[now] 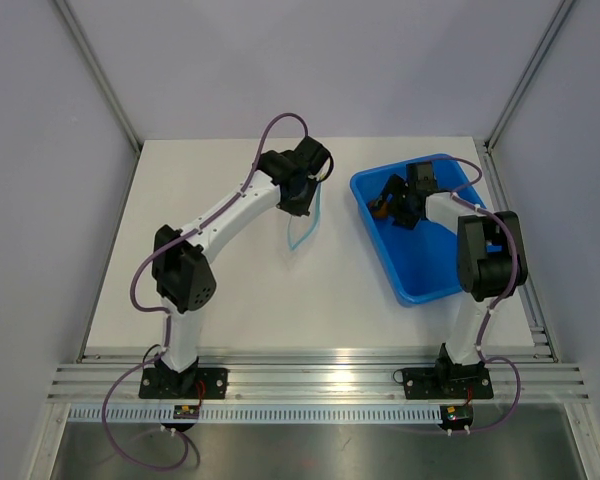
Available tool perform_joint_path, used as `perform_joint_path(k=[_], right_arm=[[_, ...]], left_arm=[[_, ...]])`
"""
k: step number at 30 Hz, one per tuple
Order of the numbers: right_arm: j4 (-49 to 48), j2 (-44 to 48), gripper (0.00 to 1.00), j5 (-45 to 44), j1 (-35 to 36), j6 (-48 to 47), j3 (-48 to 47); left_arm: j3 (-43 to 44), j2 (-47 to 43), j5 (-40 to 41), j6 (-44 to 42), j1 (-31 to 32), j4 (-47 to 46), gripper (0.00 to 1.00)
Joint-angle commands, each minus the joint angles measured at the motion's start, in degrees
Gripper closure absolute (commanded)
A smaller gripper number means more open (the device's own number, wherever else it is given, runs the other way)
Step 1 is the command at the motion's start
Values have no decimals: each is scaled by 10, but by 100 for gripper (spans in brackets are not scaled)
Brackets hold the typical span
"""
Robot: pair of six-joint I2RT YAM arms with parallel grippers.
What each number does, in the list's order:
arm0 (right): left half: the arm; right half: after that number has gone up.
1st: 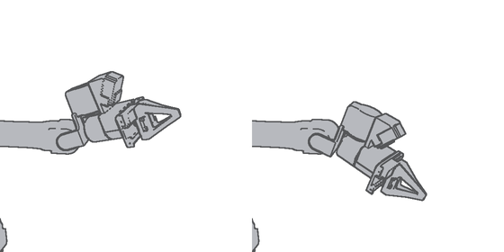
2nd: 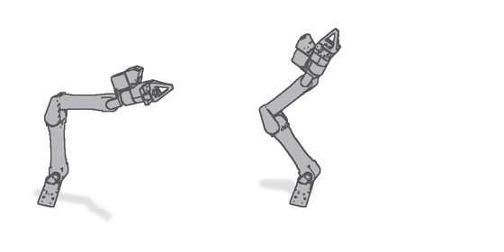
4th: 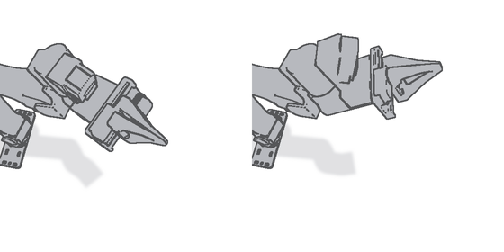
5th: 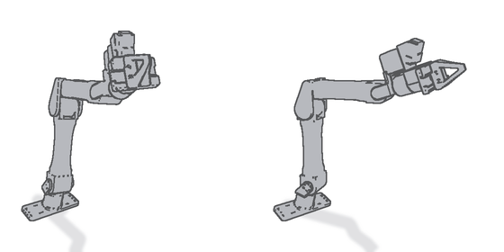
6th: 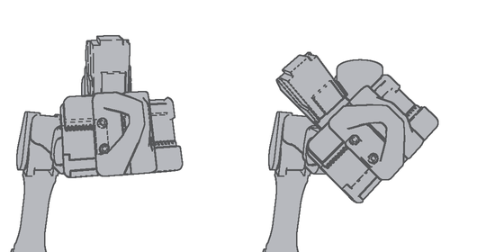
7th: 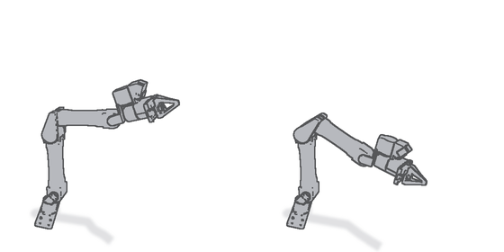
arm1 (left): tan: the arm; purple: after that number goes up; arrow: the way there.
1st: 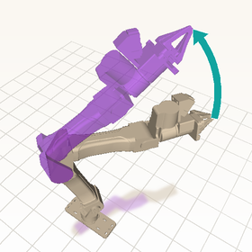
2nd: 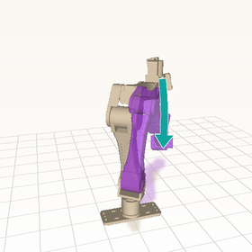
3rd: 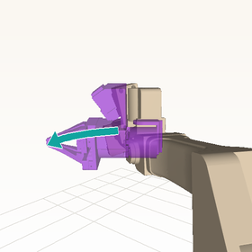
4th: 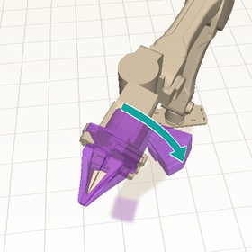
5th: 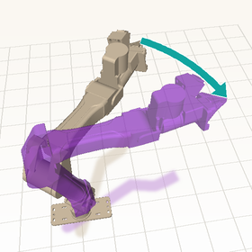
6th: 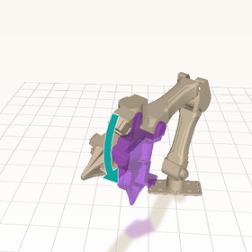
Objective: Place the food in the zip-top bag and seal the zipper
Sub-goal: Pick up the fake vegetable from the bin.
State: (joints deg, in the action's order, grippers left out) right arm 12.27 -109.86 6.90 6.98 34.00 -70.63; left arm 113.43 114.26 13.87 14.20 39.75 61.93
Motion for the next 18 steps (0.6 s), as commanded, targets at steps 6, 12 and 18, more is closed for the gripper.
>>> perform_joint_path(k=[6, 12, 18], right_arm=[[-15, -35, 28, -15, -6, -6, -37], [-19, 8, 56, -38, -5, -13, -7], [4, 124, 57, -55, -6, -21, 43]], left_arm=[[35, 11, -12, 0, 3, -2, 100], [39, 19, -17, 0, 3, -3, 100], [49, 25, -55, 10, 6, -8, 100]])
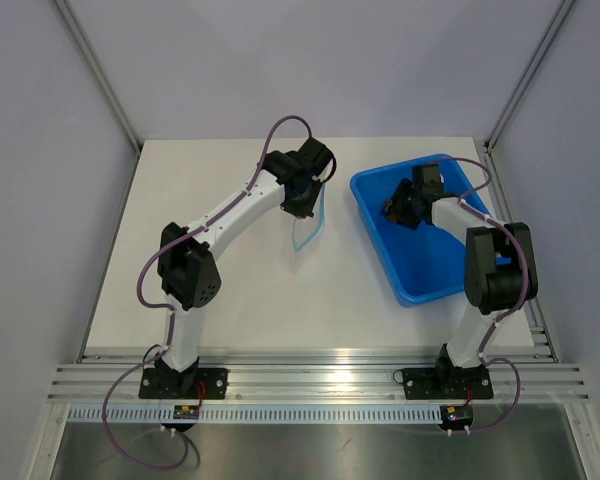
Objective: Place the food in the zip-top bag and seal the zipper
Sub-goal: Pick up the fake vegetable from the bin, then place the fake vegetable in the zipper food storage bag.
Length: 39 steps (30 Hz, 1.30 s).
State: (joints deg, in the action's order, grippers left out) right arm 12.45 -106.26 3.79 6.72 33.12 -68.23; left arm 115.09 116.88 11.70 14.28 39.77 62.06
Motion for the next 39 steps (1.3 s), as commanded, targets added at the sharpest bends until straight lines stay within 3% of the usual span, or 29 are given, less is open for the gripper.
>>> perform_joint_path(k=[1, 9, 15, 19, 26, 39], right_arm=[[6, 106, 57, -20, -3, -14, 26], [35, 323, 55, 38, 0, -30, 95], [73, 394, 54, 67, 51, -9, 90], [70, 396, 53, 62, 140, 20, 82], [34, 352, 53, 75, 217, 57, 70], [1, 267, 54, 77, 241, 96, 52]], left_arm=[[31, -3, -41, 12, 6, -15, 100], [35, -9, -82, 32, 7, -19, 100], [29, -18, -93, 32, 7, -26, 100], [33, -17, -108, 34, 7, -33, 100], [34, -22, -140, 37, 7, -41, 100], [11, -55, -171, 45, 7, -65, 100]])
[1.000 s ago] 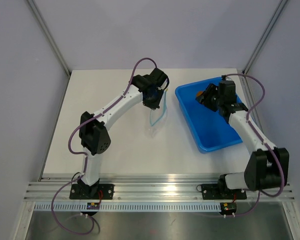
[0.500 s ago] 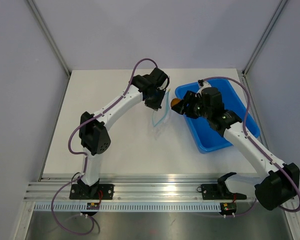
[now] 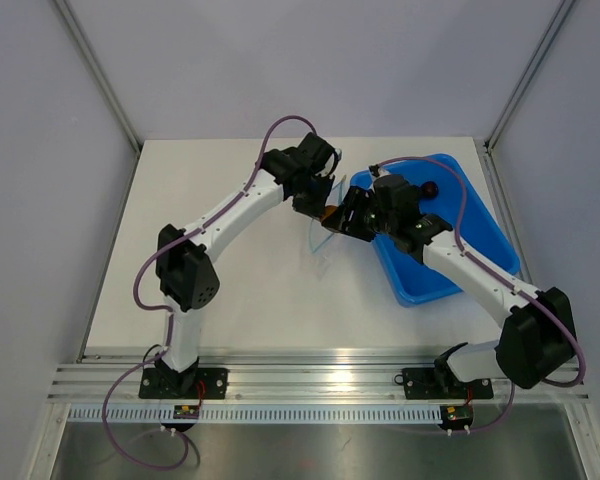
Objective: Place the food in the zip-top bag and seal the zipper
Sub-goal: Place the fake vegetable in the zipper food storage bag.
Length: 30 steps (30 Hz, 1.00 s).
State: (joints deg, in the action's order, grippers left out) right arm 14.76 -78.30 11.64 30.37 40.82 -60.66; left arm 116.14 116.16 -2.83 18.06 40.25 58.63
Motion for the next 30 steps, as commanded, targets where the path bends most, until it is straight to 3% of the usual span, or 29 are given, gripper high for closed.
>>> perform_joint_path(k=[1, 15, 18, 19, 23, 30], right_arm=[[-14, -17, 55, -6, 5, 21, -24], [47, -81, 52, -64, 5, 21, -70], [67, -93, 39, -67, 5, 12, -92], [69, -94, 26, -66, 5, 9, -97], [69, -74, 15, -65, 6, 1, -91], [96, -34, 17, -89, 5, -10, -89]], left_arm=[[-2, -51, -26, 9, 3, -32, 100], [-24, -67, -55, 9, 10, -40, 100], [-23, -65, -58, 12, 14, -43, 100], [-22, -64, -56, 12, 14, -42, 100], [-17, -59, -40, 9, 14, -36, 100], [6, -36, -30, 8, 11, -21, 100]])
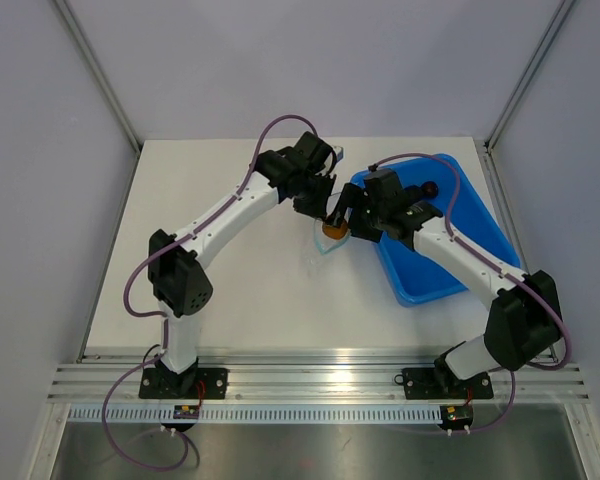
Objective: Place the food in the zip-top bag and seal the zipper
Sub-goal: Place the fake vegetable in the zipper food storage bag.
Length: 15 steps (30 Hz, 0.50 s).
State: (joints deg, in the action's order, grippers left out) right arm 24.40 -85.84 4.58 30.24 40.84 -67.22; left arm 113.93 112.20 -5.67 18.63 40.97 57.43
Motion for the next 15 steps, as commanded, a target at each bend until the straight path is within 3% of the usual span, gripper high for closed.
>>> perform_joint_path(k=[1, 13, 15], right_arm=[[0, 45, 17, -21, 6, -11, -23], [51, 101, 20, -114, 2, -37, -37], [70, 100, 23, -137, -31, -45, -41]], left_arm=[[29, 6, -1, 4, 3, -9, 100], [32, 21, -1, -2, -2, -7, 100], [33, 21, 8, -4, -4, 0, 100]])
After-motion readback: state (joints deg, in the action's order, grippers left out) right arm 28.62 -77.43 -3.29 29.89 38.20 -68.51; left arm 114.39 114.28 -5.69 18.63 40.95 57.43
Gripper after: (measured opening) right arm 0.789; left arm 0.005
